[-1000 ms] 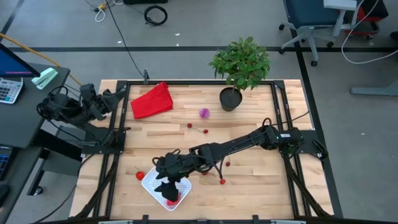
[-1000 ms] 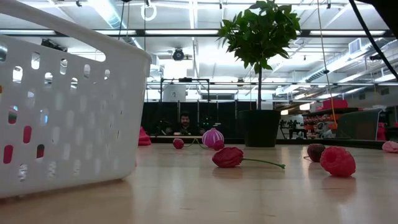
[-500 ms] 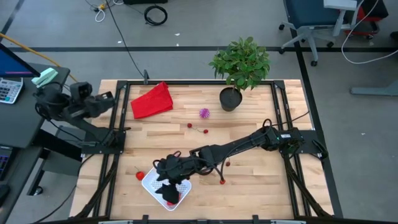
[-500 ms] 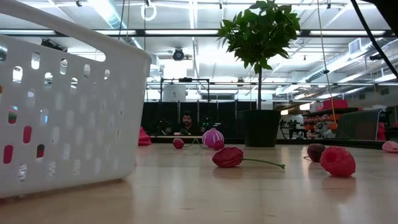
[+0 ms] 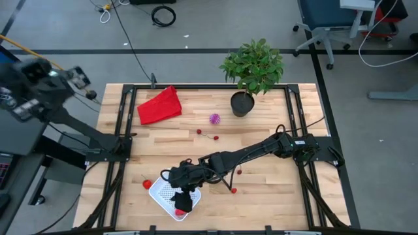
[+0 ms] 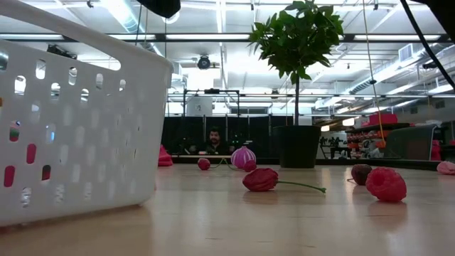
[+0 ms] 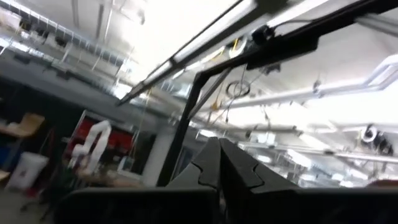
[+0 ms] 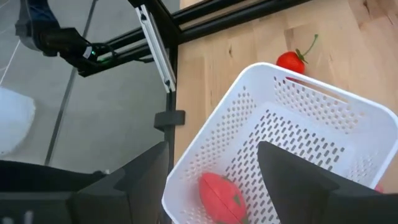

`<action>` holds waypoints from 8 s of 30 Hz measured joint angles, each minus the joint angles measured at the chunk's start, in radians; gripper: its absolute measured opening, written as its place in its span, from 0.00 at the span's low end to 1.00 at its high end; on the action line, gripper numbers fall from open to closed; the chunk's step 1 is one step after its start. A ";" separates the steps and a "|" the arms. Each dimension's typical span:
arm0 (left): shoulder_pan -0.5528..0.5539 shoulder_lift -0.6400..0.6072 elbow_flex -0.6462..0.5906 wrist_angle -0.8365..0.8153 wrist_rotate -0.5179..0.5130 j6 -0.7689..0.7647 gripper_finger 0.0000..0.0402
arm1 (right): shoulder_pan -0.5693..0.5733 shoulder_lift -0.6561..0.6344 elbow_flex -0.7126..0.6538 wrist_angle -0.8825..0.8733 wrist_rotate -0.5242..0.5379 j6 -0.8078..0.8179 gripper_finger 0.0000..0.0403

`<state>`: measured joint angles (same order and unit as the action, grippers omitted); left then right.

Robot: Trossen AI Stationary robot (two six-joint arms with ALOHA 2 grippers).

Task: Pick and placing Produce into tupperware
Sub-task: Put the strawberry in the basket

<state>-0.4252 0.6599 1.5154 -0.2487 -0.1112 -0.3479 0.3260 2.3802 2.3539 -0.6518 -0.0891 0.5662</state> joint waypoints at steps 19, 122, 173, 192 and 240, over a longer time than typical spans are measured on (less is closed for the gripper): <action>0.001 0.430 0.735 -0.956 -0.162 -0.176 0.02 | -0.028 0.000 0.000 0.002 0.009 -0.021 0.63; -0.146 0.473 -0.927 -0.571 0.242 -0.241 0.39 | -0.016 0.000 0.000 0.002 0.011 -0.012 0.63; -0.122 0.648 -0.925 -0.504 0.352 -0.326 0.28 | -0.016 0.000 0.000 0.002 0.011 -0.039 0.63; -0.114 0.648 -0.925 -0.510 0.404 -0.351 0.18 | -0.020 0.000 0.000 0.002 0.010 -0.050 0.63; -0.036 0.648 -0.925 -0.476 0.307 -0.461 0.04 | -0.022 -0.001 0.000 0.002 0.010 -0.054 0.63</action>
<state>-0.4610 1.3083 0.5900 -0.7246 0.1959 -0.8091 0.3038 2.3795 2.3543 -0.6499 -0.0788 0.5125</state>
